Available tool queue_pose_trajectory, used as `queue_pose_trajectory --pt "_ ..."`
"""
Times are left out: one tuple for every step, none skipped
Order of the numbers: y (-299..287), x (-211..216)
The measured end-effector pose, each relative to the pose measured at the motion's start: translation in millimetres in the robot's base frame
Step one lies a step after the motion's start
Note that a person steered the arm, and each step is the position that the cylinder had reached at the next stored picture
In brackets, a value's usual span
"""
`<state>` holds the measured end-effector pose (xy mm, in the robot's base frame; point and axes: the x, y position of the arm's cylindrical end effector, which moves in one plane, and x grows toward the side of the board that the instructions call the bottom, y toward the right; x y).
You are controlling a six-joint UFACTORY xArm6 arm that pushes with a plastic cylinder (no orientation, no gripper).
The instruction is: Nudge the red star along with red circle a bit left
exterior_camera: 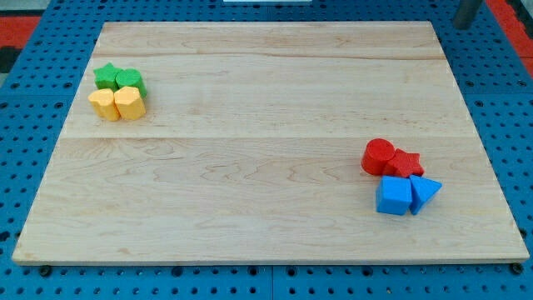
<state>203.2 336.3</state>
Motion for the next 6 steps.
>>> queue_pose_trajectory --pt "2.9 0.0" --pt "9.3 6.0" --pt "-18.6 26.2" --pt "-65.8 82.1" --pt "-97.7 175.4" --pt "-96.5 227.5"
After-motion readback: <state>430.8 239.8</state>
